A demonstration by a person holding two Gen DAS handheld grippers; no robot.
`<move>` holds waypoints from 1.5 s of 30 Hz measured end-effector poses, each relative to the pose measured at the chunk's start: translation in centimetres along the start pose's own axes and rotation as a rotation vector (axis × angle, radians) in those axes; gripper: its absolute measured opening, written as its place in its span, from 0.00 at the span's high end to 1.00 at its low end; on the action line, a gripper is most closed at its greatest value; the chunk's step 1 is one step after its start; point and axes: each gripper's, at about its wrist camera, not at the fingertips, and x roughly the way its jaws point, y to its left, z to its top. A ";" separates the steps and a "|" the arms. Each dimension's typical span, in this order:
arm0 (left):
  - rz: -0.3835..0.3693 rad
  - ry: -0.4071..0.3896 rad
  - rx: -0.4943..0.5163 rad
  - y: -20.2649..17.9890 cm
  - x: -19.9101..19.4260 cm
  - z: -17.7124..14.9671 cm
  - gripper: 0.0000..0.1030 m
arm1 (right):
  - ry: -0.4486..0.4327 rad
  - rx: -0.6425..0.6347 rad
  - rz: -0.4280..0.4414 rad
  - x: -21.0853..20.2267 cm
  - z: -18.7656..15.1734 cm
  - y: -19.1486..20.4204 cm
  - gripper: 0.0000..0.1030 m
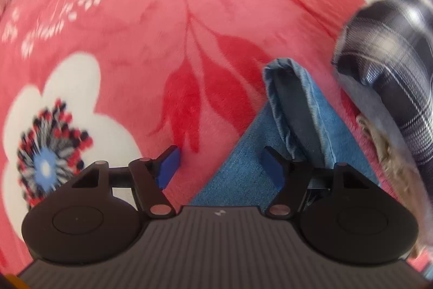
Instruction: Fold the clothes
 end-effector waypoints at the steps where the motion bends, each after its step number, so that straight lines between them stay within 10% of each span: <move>1: -0.004 -0.002 -0.004 0.1 -0.2 0.1 0.93 | -0.006 -0.017 -0.009 -0.1 -0.3 0.0 0.36; 7: -0.012 -0.016 -0.014 1.1 -1.3 0.5 0.93 | -0.047 -0.071 -0.022 -1.0 -2.4 -0.5 0.45; 9: -0.015 -0.021 -0.023 1.4 -1.7 0.7 0.93 | -0.057 -0.059 -0.013 -1.7 -3.0 -1.0 0.56; 11: -0.017 -0.031 -0.030 1.7 -1.9 0.8 0.93 | -0.067 -0.028 0.006 -2.5 -3.6 -1.6 0.87; 14: -0.018 -0.036 -0.041 2.3 -2.0 1.0 0.93 | -0.128 0.035 0.056 -4.5 -4.6 -2.9 0.97; 22: -0.068 -0.065 -0.049 2.8 -3.2 1.2 0.95 | -0.408 0.254 0.346 -14.1 -10.3 -10.8 0.98; 30: -0.111 -0.110 -0.008 1.2 -10.2 -1.3 0.96 | -0.569 0.358 0.559 -20.9 -24.0 -20.9 0.98; 37: -0.063 -0.113 0.052 1.7 -17.6 -5.1 0.96 | -0.548 0.549 0.669 -18.1 -34.3 -26.6 0.98; 45: 0.015 -0.085 0.070 2.1 -20.1 -9.4 0.92 | -0.470 0.769 0.837 -13.1 -36.9 -29.9 0.91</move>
